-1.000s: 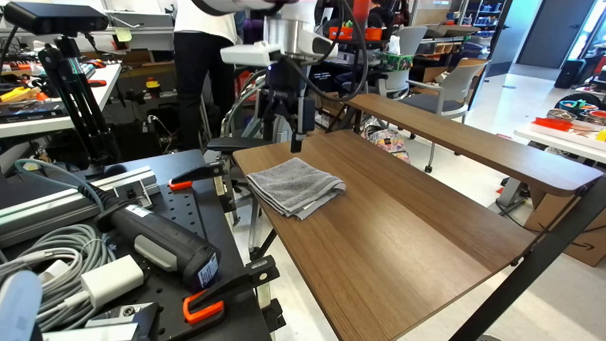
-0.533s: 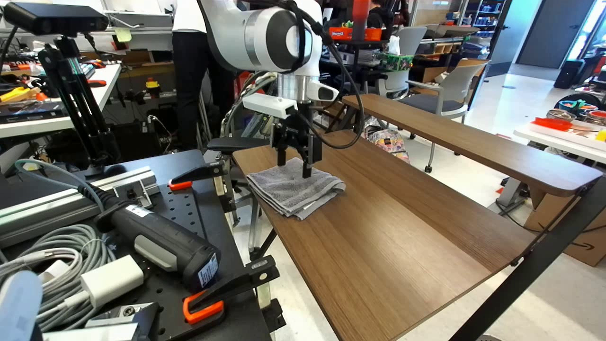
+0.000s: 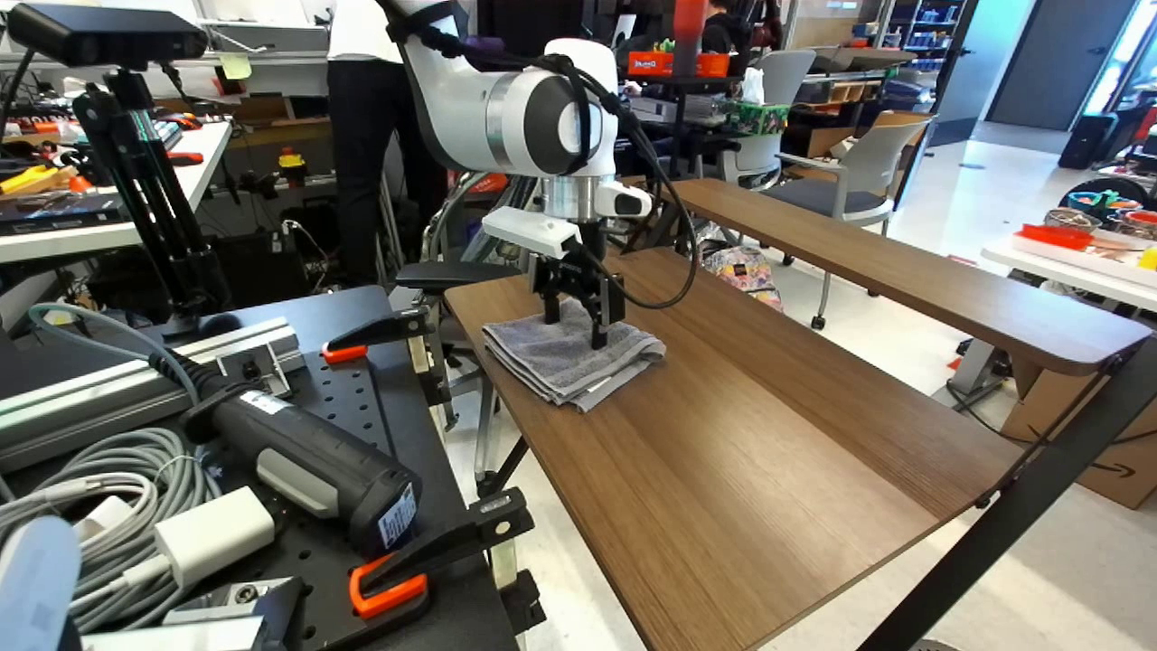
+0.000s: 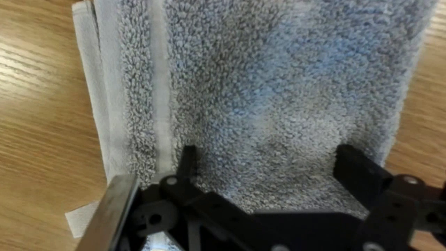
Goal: Wipe the table with the towel
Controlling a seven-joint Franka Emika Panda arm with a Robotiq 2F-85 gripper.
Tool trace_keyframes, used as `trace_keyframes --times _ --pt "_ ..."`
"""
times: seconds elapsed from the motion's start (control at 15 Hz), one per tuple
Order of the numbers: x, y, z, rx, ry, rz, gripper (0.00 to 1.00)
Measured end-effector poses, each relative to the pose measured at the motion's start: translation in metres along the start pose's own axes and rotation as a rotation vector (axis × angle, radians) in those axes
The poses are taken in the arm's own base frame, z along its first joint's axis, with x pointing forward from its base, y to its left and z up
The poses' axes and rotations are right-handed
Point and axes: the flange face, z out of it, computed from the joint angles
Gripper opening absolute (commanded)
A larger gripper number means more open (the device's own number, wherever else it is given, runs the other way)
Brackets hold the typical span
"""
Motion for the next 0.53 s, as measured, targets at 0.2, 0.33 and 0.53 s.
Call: trace_keyframes --times 0.2,0.33,0.53 --pt "0.004 0.008 -0.001 -0.006 0.007 0.01 1.0" --pt "0.007 0.019 -0.001 -0.012 0.008 0.023 1.0" --pt "0.012 0.048 -0.001 -0.025 0.014 0.048 1.0"
